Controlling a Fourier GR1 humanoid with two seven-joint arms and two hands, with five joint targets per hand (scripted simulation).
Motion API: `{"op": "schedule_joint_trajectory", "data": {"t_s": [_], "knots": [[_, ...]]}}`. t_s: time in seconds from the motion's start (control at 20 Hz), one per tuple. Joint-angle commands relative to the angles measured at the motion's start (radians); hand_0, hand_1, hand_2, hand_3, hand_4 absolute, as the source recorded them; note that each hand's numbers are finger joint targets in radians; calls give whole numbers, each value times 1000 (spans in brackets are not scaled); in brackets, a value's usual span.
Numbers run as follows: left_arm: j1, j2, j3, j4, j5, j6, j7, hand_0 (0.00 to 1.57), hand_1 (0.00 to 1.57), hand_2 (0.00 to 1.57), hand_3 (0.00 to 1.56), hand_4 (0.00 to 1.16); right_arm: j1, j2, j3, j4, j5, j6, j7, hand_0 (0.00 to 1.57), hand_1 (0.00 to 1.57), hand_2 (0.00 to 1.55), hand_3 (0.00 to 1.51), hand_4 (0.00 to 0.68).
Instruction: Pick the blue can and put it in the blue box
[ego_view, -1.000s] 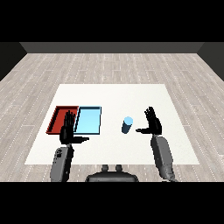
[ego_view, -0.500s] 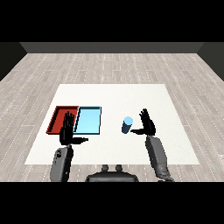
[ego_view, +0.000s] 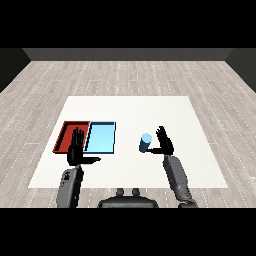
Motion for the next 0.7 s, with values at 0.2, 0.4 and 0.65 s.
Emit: {"op": "schedule_joint_trajectory", "data": {"t_s": [0.2,0.4,0.65], "knots": [[42,-15,-22,-73,-16,21,23,0,0,0,0,0,9,23,28,65,15,19,-75,0,0,0,0,0],[-5,17,19,-34,17,-9,30,0,0,0,0,0,12,23,31,-67,-24,-17,60,0,0,0,0,0],[41,17,12,-24,1,-28,-6,0,0,0,0,0,-132,31,21,222,23,-16,-91,0,0,0,0,0]]}}
